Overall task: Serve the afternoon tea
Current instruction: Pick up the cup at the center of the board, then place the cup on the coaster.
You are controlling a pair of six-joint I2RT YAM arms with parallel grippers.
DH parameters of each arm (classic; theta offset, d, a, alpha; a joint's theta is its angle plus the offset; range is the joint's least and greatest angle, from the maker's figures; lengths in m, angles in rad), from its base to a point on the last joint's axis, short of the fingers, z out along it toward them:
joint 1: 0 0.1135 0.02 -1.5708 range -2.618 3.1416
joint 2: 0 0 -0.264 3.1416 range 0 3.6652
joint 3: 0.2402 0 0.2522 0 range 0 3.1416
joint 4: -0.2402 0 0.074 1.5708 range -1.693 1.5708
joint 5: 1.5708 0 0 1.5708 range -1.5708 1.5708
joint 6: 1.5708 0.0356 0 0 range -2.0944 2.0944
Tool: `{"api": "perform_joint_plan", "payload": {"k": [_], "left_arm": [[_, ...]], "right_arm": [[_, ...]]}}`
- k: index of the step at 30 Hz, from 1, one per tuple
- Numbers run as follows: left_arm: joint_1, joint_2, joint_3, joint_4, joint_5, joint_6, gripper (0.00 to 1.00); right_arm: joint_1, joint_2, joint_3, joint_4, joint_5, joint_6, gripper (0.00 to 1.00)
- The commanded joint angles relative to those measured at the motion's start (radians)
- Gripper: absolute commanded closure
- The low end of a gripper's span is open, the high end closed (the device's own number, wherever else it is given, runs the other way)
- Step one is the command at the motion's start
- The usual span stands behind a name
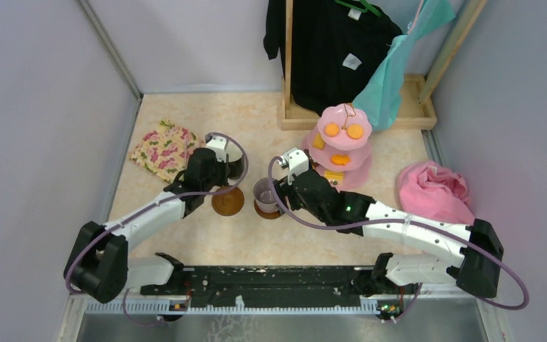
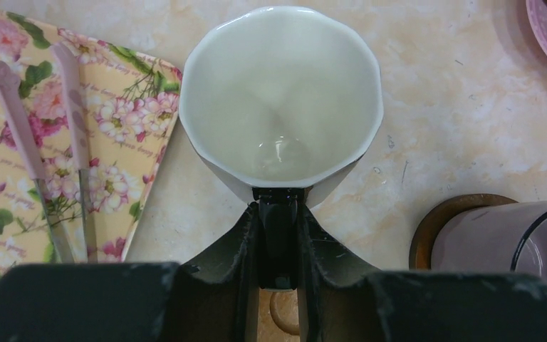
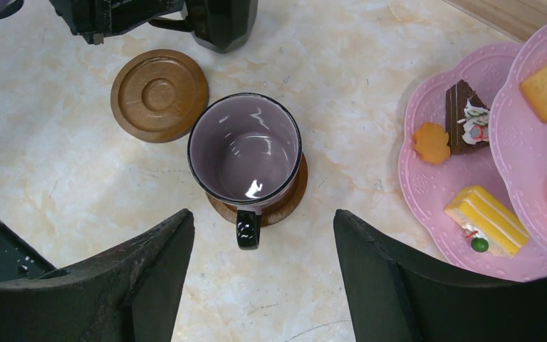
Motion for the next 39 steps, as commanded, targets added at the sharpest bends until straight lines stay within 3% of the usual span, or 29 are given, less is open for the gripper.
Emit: {"api": "perform_joint_plan", "payload": {"k": [1, 16, 39], "left_arm": [[-0.018, -0.089, -0.015, 0.110, -0.081, -0.041, 1.00], [-0.075, -0.281, -0.111, 0.073, -0.184, -0.126, 1.00], [-0.429, -0.499, -0.247, -0.119, -0.629, -0.335, 1.00]], "right_arm": [[0.014, -0.024, 0.005, 0.023, 0.002, 0.009, 0.28], [0.014, -0.022, 0.005, 0.024, -0.002, 0.008, 0.28], [0.014, -0.037, -0.012, 0.028, -0.004, 0.019, 0.28]]}}
